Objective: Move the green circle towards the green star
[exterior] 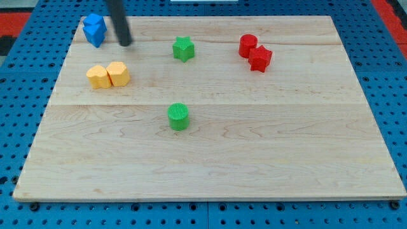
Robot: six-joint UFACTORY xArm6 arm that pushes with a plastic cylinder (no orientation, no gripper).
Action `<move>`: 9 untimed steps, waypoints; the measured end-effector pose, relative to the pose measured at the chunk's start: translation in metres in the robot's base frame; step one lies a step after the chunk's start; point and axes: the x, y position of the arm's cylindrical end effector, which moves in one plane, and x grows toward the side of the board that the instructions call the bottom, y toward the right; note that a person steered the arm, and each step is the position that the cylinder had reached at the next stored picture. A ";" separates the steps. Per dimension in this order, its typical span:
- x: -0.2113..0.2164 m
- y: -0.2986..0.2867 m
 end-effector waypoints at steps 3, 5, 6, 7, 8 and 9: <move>0.230 0.165; 0.188 0.090; 0.188 0.110; 0.194 0.073; 0.176 0.028; 0.134 0.085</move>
